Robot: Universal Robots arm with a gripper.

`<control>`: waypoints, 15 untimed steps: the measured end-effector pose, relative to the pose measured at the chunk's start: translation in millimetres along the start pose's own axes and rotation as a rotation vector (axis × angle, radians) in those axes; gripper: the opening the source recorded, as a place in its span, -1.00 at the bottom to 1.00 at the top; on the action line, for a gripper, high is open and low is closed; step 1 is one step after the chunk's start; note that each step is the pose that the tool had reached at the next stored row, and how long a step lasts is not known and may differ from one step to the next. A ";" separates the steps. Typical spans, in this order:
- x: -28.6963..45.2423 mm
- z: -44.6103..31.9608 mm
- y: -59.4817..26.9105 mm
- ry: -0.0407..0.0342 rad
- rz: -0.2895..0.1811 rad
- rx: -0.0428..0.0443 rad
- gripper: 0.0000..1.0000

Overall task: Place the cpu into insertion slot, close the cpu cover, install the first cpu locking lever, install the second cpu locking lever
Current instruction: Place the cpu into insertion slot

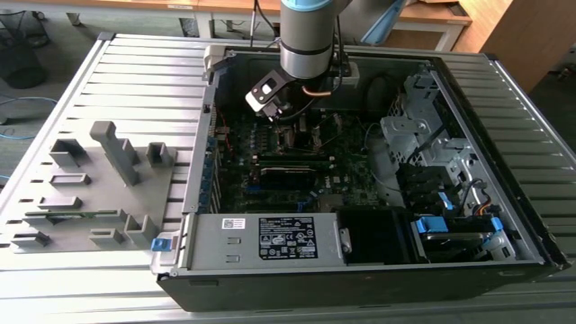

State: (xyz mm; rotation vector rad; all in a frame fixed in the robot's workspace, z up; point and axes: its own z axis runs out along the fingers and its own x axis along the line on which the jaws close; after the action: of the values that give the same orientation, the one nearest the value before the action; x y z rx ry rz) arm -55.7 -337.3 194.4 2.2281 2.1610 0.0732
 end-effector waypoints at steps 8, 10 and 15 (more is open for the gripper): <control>0.0 -1.3 0.1 -0.0002 0.004 -0.0001 0.08; 0.0 -1.6 0.1 0.0000 0.004 -0.0002 0.08; 0.0 -1.7 0.4 -0.0007 0.011 0.0000 0.08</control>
State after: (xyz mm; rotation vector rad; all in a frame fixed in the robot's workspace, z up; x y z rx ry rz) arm -55.5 -337.4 196.2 2.2403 2.1480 0.0727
